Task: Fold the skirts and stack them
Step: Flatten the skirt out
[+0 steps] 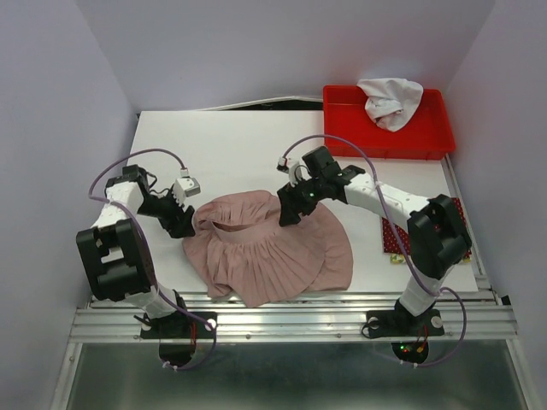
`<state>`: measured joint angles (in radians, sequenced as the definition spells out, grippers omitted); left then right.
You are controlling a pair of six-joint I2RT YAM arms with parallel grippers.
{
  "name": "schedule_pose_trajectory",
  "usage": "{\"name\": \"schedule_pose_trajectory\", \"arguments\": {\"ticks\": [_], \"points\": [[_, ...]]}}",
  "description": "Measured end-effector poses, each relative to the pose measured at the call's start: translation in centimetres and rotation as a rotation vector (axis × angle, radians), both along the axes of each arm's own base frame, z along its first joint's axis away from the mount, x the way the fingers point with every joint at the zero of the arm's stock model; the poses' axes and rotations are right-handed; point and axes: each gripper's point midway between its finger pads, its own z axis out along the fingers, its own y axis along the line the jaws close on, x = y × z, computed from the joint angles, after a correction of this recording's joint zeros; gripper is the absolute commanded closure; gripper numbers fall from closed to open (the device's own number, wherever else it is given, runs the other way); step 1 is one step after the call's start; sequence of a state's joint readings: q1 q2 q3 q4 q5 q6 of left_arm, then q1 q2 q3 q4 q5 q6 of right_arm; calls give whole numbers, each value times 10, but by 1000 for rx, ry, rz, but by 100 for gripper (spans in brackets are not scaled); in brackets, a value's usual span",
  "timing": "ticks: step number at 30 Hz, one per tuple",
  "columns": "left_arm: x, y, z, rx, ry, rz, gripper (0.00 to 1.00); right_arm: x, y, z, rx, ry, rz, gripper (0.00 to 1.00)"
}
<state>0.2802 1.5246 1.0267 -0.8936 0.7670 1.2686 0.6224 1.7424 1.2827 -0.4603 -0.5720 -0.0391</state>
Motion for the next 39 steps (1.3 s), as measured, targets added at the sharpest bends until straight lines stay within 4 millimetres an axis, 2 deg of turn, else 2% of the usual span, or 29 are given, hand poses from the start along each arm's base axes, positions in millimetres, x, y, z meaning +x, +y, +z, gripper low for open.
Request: {"name": "schedule_pose_trajectory", "arguments": {"ticks": [5,17,23,26,33,35,36,39], "points": [[3,-10,-4,-14,-5,-42,30,-3,3,-7,2,41,-2,41],[8,-15,-5,-28,-23,-57,30,-16,20,-3,46,82,22,44],[9,-17,-4,-30,-28,-63,24,-16,23,-17,30,116,12,46],[9,-19,-4,-31,-28,-70,24,-16,23,-24,18,132,7,50],[12,-27,-4,-32,-42,-96,28,-14,26,-22,26,125,8,71],[14,-30,-3,-35,-51,-101,36,-13,27,-20,30,118,11,79],[15,-32,-3,-36,-55,-107,42,-12,27,-19,32,115,12,86],[17,-37,-4,-37,-55,-114,70,-11,29,-16,41,99,20,99]]}}
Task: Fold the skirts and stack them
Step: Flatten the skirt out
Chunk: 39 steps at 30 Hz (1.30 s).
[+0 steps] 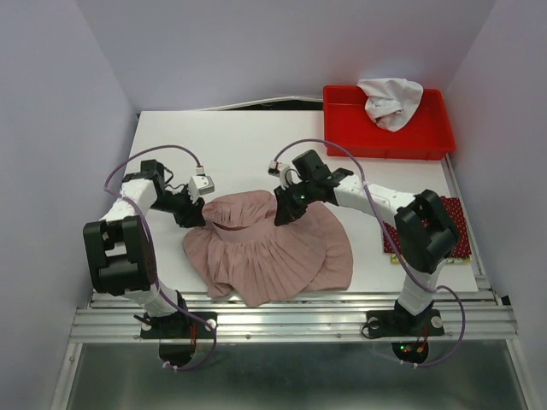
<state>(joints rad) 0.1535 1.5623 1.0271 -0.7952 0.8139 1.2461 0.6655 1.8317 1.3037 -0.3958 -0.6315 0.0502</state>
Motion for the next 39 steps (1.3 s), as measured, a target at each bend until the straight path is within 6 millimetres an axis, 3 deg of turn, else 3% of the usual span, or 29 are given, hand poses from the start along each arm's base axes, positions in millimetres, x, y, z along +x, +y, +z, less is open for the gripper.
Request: {"name": "schedule_pose_trajectory", "arguments": {"ticks": [1,4,6,9,12,16,21,24,29,33,36,39], "points": [[1,-1,-1,4,-4,-7,84,1,0,2,3,-9,5,99],[1,-3,-1,10,2,-8,100,1,1,11,14,-37,6,99],[-1,-2,-1,19,13,-4,100,3,-1,22,23,-69,6,99],[6,10,13,41,8,40,100,12,-13,55,56,-168,-6,99],[28,24,51,47,-70,95,100,29,-32,93,96,-281,-46,99],[56,27,142,43,-301,122,100,56,-56,155,143,-483,-98,99],[38,19,229,56,-508,86,100,56,-67,215,179,-684,-95,99],[21,16,246,83,-574,63,100,56,-71,238,188,-759,-96,99],[7,14,255,93,-600,90,100,69,-72,247,168,-796,-128,99],[34,21,272,54,-641,212,100,107,-62,261,154,-856,-187,99],[70,28,282,6,-647,306,100,149,-53,267,131,-917,-250,99],[129,39,290,-48,-653,395,100,196,-43,271,112,-983,-324,99]]}}
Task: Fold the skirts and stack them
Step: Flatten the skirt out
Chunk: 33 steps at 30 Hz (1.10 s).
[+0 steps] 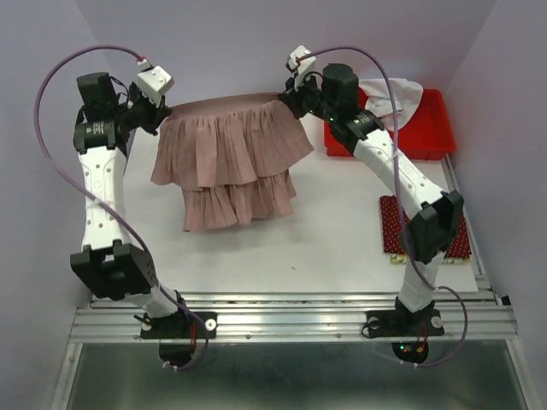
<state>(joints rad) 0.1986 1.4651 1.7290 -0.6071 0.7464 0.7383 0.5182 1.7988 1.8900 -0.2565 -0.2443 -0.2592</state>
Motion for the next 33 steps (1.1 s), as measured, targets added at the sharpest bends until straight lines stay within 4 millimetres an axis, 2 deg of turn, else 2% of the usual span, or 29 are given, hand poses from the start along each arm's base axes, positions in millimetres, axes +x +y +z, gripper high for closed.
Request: {"name": "schedule_pose_trajectory", "arguments": {"ticks": [1,2,6,7,10,12,15,17,18,20,21,22,23,25,27,28,29,30,31,33], "points": [[12,2,1,-12,-7,8,100,20,4,5,15,-36,-32,99],[34,6,0,-36,-17,30,100,34,8,4,23,-55,-54,99],[92,15,-3,-86,-43,80,100,93,18,10,63,-165,-143,99],[108,17,-1,-97,-53,99,100,111,20,17,78,-217,-171,99],[159,25,21,-119,-155,149,100,141,22,26,114,-331,-224,99],[177,27,33,-131,-220,166,100,155,22,31,136,-418,-249,99],[189,25,44,-136,-320,173,100,161,22,33,143,-529,-260,99],[189,24,40,-112,-366,170,100,158,22,32,150,-606,-250,99],[188,23,31,-86,-386,169,100,155,22,25,141,-627,-237,99],[185,15,-5,-20,-378,161,100,151,21,-1,90,-672,-207,99],[183,12,-30,39,-376,159,100,150,21,-17,61,-698,-192,99],[179,6,-56,83,-354,149,100,149,19,-39,24,-711,-183,99],[177,1,-81,124,-333,142,100,148,17,-69,-37,-723,-169,99],[159,-13,-167,252,-256,110,100,144,13,-122,-114,-728,-146,99],[126,-23,-246,342,-150,61,100,131,7,-196,-225,-700,-93,99],[111,-24,-272,369,-103,44,100,123,6,-232,-272,-663,-60,99],[95,-24,-295,391,-61,28,100,113,3,-266,-314,-621,-24,99],[84,-23,-310,408,-37,18,100,99,1,-296,-351,-579,17,99],[75,-21,-319,421,-21,13,100,84,-2,-318,-382,-556,53,99],[70,-19,-316,435,-39,16,100,63,-3,-319,-375,-572,87,99]]}}
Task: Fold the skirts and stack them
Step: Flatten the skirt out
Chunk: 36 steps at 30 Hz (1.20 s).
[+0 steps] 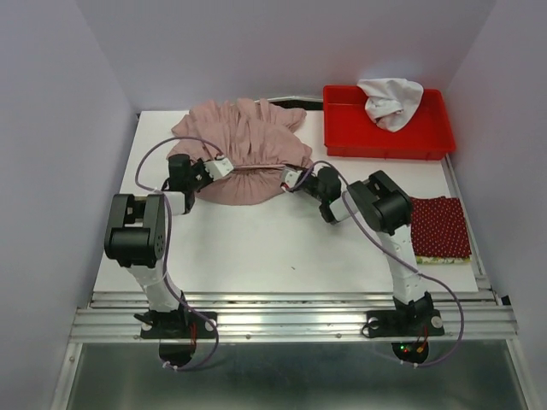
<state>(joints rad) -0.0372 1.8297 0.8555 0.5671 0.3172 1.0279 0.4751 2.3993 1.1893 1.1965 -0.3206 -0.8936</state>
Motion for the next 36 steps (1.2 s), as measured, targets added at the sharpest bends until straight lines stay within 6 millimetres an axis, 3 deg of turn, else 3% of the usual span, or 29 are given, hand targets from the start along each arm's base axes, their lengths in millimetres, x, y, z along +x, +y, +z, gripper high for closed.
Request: {"name": "schedule_pose_trajectory", "arguments": {"ticks": [3,5,9,10,13,16,18,23,27,30,32,36], "points": [[0,1,38,6,-102,1,100,-15,-1,22,15,-24,26,99],[4,2,72,-1,-188,8,100,-17,-1,51,46,-66,28,99],[12,4,108,-20,-264,38,100,-9,-1,111,124,-163,9,99],[18,5,118,-33,-279,53,100,-2,1,133,155,-199,-3,99],[33,7,144,-73,-313,89,100,16,3,167,205,-242,-35,99],[66,15,180,-128,-379,165,100,49,10,205,269,-309,-84,99],[100,22,203,-178,-432,234,100,80,16,225,314,-365,-132,99],[175,39,219,-262,-507,381,100,140,30,227,372,-440,-204,99],[214,46,196,-322,-502,464,100,157,36,175,303,-392,-213,99],[217,46,172,-343,-447,483,100,152,36,136,249,-316,-205,99],[213,42,159,-350,-418,468,100,136,35,114,195,-260,-173,99],[179,38,124,-320,-352,426,100,95,31,113,130,-292,-80,99]]}}
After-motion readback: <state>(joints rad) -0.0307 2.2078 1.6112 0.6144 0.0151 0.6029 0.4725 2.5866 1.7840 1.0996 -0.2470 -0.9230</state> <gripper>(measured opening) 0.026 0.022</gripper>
